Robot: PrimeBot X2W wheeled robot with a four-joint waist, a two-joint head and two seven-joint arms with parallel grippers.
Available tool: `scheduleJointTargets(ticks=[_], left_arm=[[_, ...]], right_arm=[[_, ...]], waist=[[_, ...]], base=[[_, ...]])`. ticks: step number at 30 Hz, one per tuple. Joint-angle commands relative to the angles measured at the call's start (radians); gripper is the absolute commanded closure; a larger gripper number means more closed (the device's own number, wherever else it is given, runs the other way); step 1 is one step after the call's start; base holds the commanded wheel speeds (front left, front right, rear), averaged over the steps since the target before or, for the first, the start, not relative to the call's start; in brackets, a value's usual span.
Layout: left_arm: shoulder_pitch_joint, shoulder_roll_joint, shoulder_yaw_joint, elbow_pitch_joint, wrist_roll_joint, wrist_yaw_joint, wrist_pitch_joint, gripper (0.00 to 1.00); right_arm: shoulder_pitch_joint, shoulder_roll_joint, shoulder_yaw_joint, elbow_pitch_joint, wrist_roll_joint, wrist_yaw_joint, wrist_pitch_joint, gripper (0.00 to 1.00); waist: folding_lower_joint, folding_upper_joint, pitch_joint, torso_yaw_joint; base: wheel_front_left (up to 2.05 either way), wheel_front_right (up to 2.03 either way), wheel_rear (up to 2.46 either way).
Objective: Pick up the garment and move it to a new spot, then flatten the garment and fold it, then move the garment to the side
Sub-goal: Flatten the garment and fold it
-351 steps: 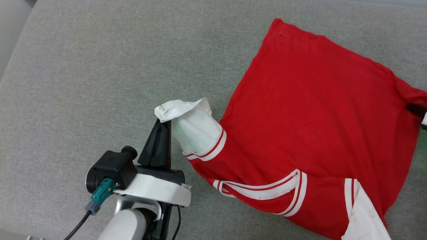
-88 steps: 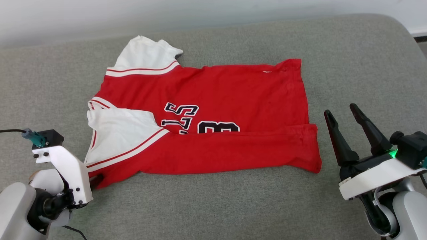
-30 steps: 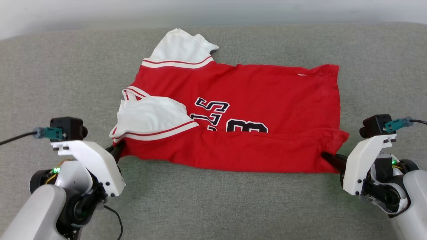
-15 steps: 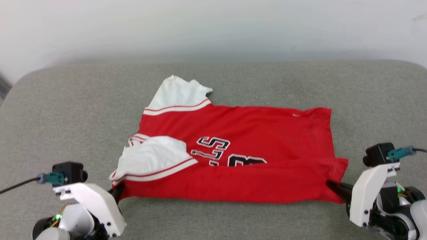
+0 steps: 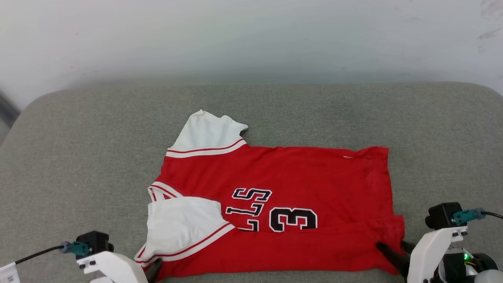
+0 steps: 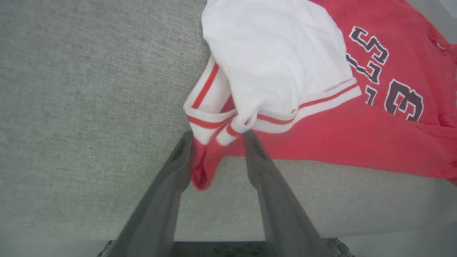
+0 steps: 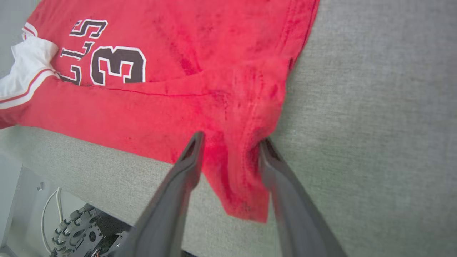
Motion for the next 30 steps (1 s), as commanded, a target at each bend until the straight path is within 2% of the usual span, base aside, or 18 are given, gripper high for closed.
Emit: scheduleJointTargets(ticks=[1, 2, 3, 4, 6, 7, 10, 15, 20, 23, 27, 30], left_arm=[[-0.03, -0.007, 0.005, 0.005, 0.011, -0.011, -0.025, 0.0], [-0.03, -0.007, 0.005, 0.005, 0.011, -0.011, -0.025, 0.0], [-0.047, -0.008, 0.01, 0.013, 0.026, -0.017, -0.055, 0.0], [-0.047, -0.008, 0.01, 0.013, 0.026, -0.017, -0.055, 0.0], [-0.08, -0.008, 0.026, 0.015, 0.06, -0.02, -0.117, 0.0], [-0.08, -0.008, 0.026, 0.015, 0.06, -0.02, -0.117, 0.0], [-0.118, -0.008, 0.036, 0.014, 0.101, -0.021, -0.179, 0.0], [-0.204, -0.017, 0.044, 0.02, 0.161, -0.022, -0.263, 0.0], [-0.338, -0.029, 0.055, 0.038, 0.199, -0.029, -0.31, 0.0], [-0.445, -0.027, 0.065, 0.067, 0.207, -0.037, -0.31, 0.0], [-0.585, -0.01, 0.065, 0.125, 0.213, -0.062, -0.274, 0.0], [-0.694, 0.016, 0.056, 0.173, 0.203, -0.095, -0.206, 0.0]], right_arm=[[0.005, 0.005, 0.006, -0.008, -0.011, 0.0, -0.049, 0.0], [0.005, 0.005, 0.006, -0.008, -0.011, 0.0, -0.049, 0.0], [-0.002, 0.001, 0.011, -0.021, -0.032, 0.0, -0.128, 0.0], [-0.002, 0.001, 0.011, -0.021, -0.032, 0.0, -0.128, 0.0], [-0.019, 0.009, -0.002, -0.041, -0.068, 0.0, -0.261, 0.0], [-0.019, 0.009, -0.002, -0.041, -0.068, 0.0, -0.261, 0.0], [-0.03, 0.024, -0.021, -0.062, -0.111, 0.0, -0.377, 0.0], [-0.058, 0.055, -0.071, -0.106, -0.181, 0.0, -0.49, 0.0], [-0.098, 0.082, -0.12, -0.178, -0.238, 0.0, -0.536, 0.0], [-0.126, 0.099, -0.138, -0.228, -0.254, 0.0, -0.544, 0.0], [-0.173, 0.12, -0.161, -0.278, -0.264, 0.0, -0.56, 0.0], [-0.204, 0.133, -0.17, -0.297, -0.268, 0.0, -0.569, 0.0]], waist=[[0.0001, 0.0, -0.001, -0.003], [0.0001, 0.0, -0.001, -0.003], [0.0001, 0.0, -0.002, -0.009], [0.0001, 0.0, -0.002, -0.009], [0.0001, 0.0, -0.005, -0.022], [0.0001, 0.0, -0.005, -0.022], [0.0001, 0.0, -0.006, -0.038], [0.0001, 0.0, 0.019, -0.072], [0.0001, 0.0, 0.098, -0.106], [0.0001, 0.0, 0.182, -0.127], [0.0001, 0.0, 0.284, -0.162], [0.0001, 0.0, 0.349, -0.189]], base=[[0.0, 0.0, 0.0], [0.0, 0.0, 0.0], [0.0, 0.0, 0.0], [0.0, 0.0, 0.0], [0.0, 0.0, 0.0], [0.0, 0.0, 0.0], [0.0, 0.0, 0.0], [0.0, 0.0, 0.0], [0.0, 0.0, 0.0], [0.0, 0.0, 0.0], [0.0, 0.0, 0.0], [0.0, 0.0, 0.0]])
